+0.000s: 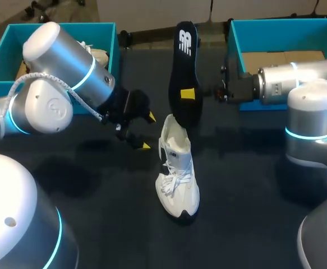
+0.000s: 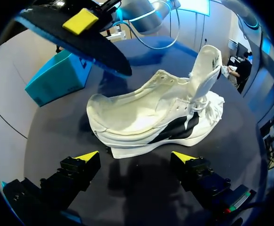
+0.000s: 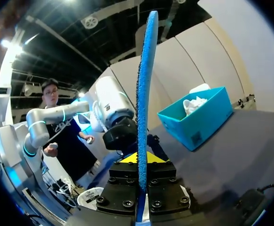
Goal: Take the shoe out of the shoebox, open the shoe tongue, remove and reinsert the insole, then place the shoe into the shoebox
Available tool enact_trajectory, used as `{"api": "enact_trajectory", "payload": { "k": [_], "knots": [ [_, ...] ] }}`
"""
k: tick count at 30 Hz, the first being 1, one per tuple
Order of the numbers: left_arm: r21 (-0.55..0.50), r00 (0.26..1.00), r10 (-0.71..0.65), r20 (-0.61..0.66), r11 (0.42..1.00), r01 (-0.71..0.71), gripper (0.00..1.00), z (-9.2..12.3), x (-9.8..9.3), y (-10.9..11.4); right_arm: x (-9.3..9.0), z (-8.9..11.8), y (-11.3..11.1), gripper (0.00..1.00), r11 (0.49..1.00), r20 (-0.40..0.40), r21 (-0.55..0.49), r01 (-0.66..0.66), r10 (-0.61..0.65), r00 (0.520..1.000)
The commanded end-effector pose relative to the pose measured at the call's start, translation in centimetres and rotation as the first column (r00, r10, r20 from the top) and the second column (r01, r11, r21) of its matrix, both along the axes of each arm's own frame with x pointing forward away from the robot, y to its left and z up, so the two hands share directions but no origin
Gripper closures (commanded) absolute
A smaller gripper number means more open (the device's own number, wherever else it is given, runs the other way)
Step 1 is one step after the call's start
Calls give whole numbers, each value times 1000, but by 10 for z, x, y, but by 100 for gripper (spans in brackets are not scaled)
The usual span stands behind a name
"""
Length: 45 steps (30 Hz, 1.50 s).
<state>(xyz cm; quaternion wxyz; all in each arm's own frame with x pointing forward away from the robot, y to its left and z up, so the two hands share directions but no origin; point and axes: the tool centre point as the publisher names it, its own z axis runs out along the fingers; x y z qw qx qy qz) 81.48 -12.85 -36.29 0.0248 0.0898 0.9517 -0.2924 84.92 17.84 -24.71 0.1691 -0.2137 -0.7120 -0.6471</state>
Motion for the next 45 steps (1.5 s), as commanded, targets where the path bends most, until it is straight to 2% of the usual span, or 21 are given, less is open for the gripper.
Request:
{"api": "enact_trajectory", "payload": {
  "k": [1,14,22,45],
  "knots": [
    [-2,1000,-10,8,1000,10,0,-1,-2,-2,0,-11,5,100,1000,-8,10,3,-3,1000],
    [2,1000,-8,26,1000,8,0,0,7,-5,-8,-28,6,100,1000,-49,19,10,-9,999],
    [-8,1000,5,13,1000,-5,0,0,6,-6,-10,-34,6,100,1000,-63,18,13,-12,998],
    [-6,1000,-16,8,1000,16,0,-2,-7,-9,-11,-31,7,100,1000,-65,7,10,-9,998]
  ]
}}
